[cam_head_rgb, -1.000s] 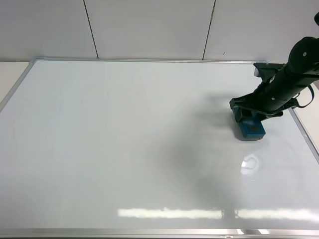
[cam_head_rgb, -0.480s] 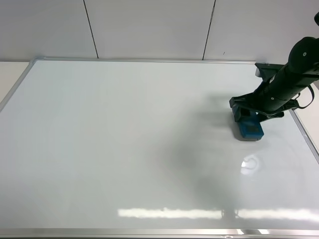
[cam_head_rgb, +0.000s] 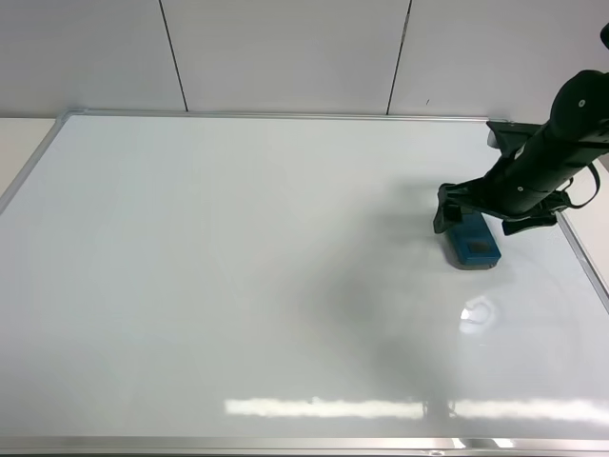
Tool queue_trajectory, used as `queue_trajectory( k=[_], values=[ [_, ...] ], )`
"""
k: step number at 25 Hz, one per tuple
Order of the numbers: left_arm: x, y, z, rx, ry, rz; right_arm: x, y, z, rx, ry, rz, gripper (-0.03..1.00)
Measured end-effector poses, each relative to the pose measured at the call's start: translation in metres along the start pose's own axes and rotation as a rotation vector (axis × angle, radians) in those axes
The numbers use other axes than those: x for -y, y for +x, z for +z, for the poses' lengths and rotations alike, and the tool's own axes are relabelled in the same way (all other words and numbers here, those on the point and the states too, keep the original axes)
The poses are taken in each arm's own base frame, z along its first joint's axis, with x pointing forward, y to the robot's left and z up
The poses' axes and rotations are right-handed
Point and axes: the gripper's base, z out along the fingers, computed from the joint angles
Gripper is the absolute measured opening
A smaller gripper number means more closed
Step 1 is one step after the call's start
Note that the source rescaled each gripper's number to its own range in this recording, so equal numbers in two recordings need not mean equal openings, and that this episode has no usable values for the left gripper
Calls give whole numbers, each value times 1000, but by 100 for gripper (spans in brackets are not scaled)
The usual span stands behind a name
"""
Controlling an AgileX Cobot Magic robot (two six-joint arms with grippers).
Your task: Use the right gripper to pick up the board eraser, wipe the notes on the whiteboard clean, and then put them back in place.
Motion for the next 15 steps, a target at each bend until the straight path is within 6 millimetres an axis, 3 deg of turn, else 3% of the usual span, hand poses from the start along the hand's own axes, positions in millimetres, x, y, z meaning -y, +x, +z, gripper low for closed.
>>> queue_trajectory(
  k=[4,7,12,15],
  values=[
    [0,0,0,0,0,0,-3,-2,-15,27,-27,4,100],
    [0,0,0,0,0,0,-8,-5,-45,111,-66,-14,100],
    [0,0,0,0,0,0,-17,-4,-121,348,-132,-33,100],
    [0,0,0,0,0,0,-20,10,-171,475,-157,-61,100]
  ],
)
